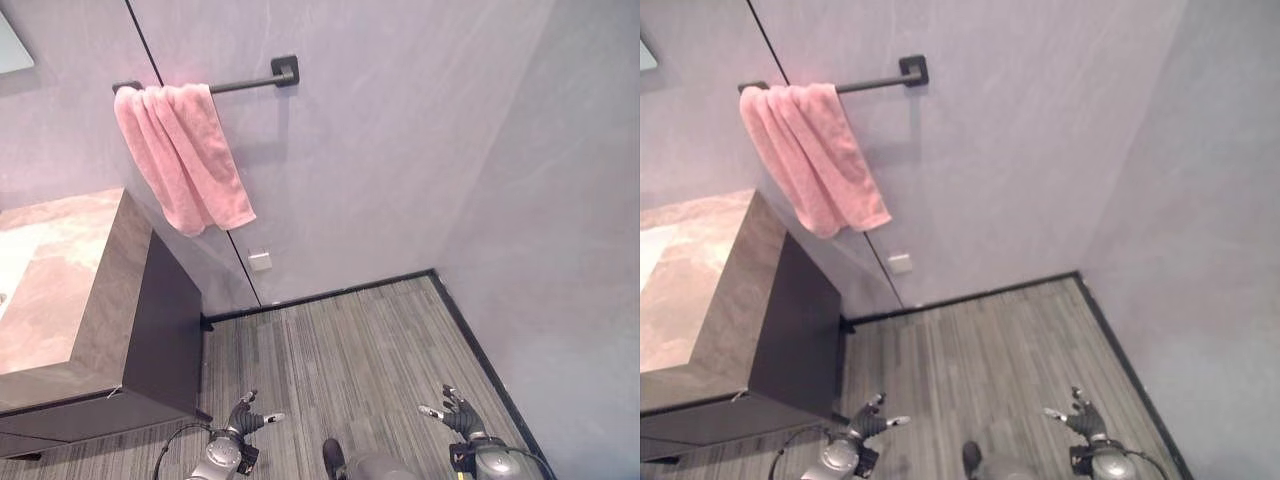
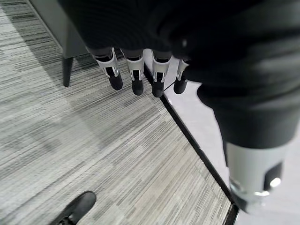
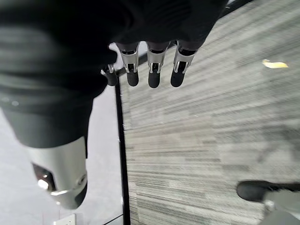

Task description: Put brush and paste in cup on sink, flatten towel.

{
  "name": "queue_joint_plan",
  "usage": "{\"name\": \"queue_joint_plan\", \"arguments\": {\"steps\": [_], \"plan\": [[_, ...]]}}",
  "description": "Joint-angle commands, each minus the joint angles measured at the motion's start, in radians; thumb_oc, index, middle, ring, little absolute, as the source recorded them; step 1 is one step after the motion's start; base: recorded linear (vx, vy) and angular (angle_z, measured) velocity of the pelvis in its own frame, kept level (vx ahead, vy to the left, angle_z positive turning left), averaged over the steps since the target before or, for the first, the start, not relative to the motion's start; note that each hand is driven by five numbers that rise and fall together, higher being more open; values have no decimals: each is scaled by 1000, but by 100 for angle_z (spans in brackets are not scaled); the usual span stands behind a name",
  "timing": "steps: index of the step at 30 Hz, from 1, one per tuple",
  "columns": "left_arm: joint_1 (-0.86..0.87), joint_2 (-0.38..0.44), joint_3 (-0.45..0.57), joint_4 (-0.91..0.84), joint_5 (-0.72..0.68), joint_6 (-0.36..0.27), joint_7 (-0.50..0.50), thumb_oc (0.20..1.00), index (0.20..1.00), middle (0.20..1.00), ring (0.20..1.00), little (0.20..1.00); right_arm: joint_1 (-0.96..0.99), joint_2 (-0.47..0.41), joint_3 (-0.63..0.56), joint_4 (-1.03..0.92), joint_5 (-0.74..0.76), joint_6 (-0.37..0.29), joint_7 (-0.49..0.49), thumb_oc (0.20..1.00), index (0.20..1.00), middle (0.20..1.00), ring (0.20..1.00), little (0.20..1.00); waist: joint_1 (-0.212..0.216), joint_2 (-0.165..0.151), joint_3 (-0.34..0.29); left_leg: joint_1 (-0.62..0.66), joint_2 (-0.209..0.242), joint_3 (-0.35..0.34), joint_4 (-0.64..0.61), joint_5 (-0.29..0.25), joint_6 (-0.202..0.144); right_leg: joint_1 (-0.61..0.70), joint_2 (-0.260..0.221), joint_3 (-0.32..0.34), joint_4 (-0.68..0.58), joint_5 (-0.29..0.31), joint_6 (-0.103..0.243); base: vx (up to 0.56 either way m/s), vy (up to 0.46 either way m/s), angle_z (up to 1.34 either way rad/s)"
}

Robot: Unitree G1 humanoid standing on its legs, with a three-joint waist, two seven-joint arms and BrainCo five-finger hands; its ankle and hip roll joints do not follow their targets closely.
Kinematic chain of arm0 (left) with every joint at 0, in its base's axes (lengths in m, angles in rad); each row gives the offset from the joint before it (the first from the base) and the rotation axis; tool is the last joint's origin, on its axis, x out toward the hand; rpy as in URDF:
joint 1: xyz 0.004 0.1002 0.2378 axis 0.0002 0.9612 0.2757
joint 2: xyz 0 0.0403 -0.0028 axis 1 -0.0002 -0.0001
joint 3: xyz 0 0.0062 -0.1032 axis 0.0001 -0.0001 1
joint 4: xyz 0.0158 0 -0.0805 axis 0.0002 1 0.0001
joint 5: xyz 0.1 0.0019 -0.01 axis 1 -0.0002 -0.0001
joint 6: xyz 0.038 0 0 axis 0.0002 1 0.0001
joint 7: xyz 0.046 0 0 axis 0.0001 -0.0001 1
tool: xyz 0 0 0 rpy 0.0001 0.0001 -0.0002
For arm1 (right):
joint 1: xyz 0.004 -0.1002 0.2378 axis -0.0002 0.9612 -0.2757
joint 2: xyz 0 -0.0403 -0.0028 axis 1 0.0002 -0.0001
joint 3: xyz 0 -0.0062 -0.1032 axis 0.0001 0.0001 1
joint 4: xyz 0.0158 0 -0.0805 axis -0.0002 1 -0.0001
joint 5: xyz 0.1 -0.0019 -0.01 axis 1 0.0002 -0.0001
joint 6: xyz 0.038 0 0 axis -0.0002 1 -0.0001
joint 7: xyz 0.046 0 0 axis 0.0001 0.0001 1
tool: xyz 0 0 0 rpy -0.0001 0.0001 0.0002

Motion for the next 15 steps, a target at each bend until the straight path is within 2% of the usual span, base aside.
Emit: {"name": "queue_joint_plan", "arguments": {"steps": [1,3,4,7,8,9,10,11,12,15], "plan": [[-23,29,-28,-37,8,-18,15,1000,1000,1000,1000,1000,17,-56,10,-96,-32,-31,-17,1000,1000,1000,1000,1000,-17,-30,8,-37,-79,143,78,254,74,-21,-26,125,58,24,33,240,-262,22],[-32,30,-26,-40,6,-16,25,1000,1000,1000,1000,1000,16,-65,22,-101,-48,-26,-26,1000,1000,1000,1000,1000,-9,-41,21,-93,-58,187,127,238,88,1,-28,135,66,-1,20,165,-163,13],[-36,26,-28,-38,5,-15,29,1000,1000,1000,1000,1000,17,-65,26,-98,-55,-24,-28,1000,1000,1000,1000,1000,-4,-36,25,-117,-38,217,104,214,103,14,-29,138,68,-12,21,175,-91,6],[-38,28,-24,-28,7,-20,37,1000,1000,1000,1000,1000,22,-64,24,-75,-69,-26,-40,1000,1000,1000,1000,1000,13,-28,27,-183,-3,262,-111,136,144,65,-46,138,50,-52,37,252,8,6],[-36,27,-23,-20,5,-23,43,1000,1000,1000,1000,1000,21,-60,27,-63,-79,-28,-46,1000,1000,1000,1000,1000,20,-22,29,-201,7,263,-221,140,149,81,-50,143,43,-63,44,279,94,10],[-35,27,-23,-18,3,-25,45,1000,1000,1000,1000,1000,20,-57,28,-49,-87,-30,-50,1000,1000,1000,1000,1000,27,-9,29,-219,18,257,-310,175,143,88,-45,148,37,-66,46,284,117,-2],[-32,28,-21,-15,2,-26,47,1000,1000,1000,1000,1000,21,-55,30,-43,-95,-33,-53,1000,1000,1000,1000,1000,35,3,34,-238,35,247,-396,232,132,106,-40,158,31,-77,47,194,82,-17],[-32,28,-21,-15,2,-26,47,1000,1000,1000,1000,1000,21,-55,30,-42,-95,-33,-53,1000,1000,1000,1000,1000,34,0,36,-227,31,248,-409,238,132,112,-43,158,31,-80,48,333,125,-25],[-31,29,-22,-11,2,-29,50,1000,1000,1000,1000,1000,18,-55,36,-31,-114,-34,-58,1000,1000,1000,1000,1000,46,6,40,-261,65,240,-526,299,115,142,-51,184,21,-96,51,330,123,-22],[-17,34,-15,-1,-5,-31,55,1000,1000,1000,1000,1000,4,-57,40,-10,-136,-29,-63,1000,1000,1000,1000,1000,62,19,33,-284,105,234,-562,342,92,191,-63,233,21,-122,61,386,151,-36]]}}
